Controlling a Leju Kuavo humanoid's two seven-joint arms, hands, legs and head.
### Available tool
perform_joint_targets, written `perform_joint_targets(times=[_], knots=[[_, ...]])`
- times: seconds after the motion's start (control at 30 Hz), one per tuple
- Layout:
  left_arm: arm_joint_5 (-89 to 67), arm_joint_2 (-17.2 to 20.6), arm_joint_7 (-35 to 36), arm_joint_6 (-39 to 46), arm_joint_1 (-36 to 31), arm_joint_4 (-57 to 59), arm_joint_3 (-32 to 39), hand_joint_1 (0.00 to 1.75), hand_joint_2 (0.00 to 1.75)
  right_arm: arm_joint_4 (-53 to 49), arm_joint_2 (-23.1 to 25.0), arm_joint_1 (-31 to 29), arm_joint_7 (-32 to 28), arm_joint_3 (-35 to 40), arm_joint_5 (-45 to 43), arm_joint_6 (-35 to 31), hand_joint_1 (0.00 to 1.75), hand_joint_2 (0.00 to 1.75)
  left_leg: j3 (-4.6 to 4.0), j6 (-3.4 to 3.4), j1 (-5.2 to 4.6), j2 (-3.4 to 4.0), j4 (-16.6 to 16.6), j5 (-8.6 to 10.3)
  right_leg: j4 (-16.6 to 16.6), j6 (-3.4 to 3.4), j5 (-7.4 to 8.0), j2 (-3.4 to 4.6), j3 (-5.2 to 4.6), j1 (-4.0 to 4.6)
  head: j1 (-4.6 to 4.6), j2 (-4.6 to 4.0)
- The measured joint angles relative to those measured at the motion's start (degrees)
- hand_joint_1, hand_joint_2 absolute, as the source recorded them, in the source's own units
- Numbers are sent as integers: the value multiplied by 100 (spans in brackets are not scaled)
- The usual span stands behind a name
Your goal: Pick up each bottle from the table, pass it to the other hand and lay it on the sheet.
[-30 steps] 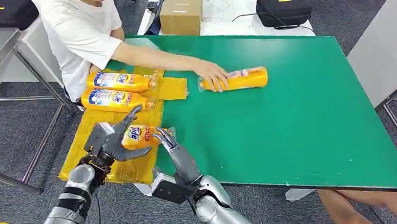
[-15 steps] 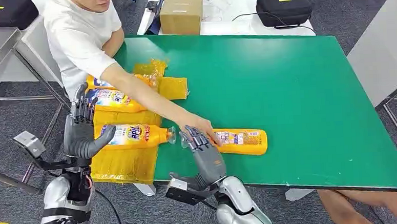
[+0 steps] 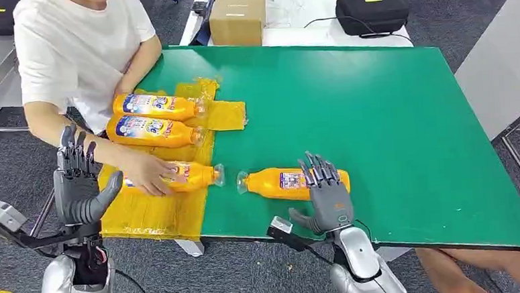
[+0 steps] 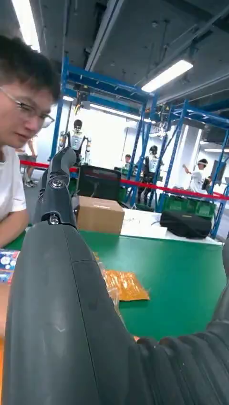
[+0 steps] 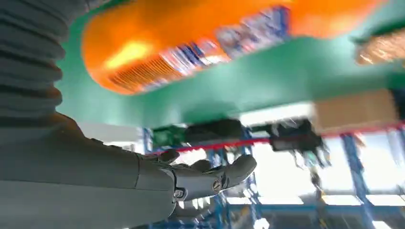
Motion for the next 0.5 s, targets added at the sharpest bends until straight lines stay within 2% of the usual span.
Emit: perform_joint_targets(times=[0.17,0.37,0.5], knots=[[-6,-4,13,-50,94,-120,-4,0,175,197,-109,-135,140,-188,-182,352,0,175,-2,0,0,0,0,-1,0,0,0,0,0,0,0,0],[2,-2,74,-92,68,-111,-66,0,175,1019,-162,-695,-186,-487,-864,684,0,175,-1,2,-2,1,1,2,0,5,5,1,1,-2,0,0],[7,-2,92,-87,1,-33,-129,0,175,1590,-88,-1046,-191,-503,-844,778,0,175,-1,1,-1,0,2,3,1,6,5,0,1,-1,-2,0]])
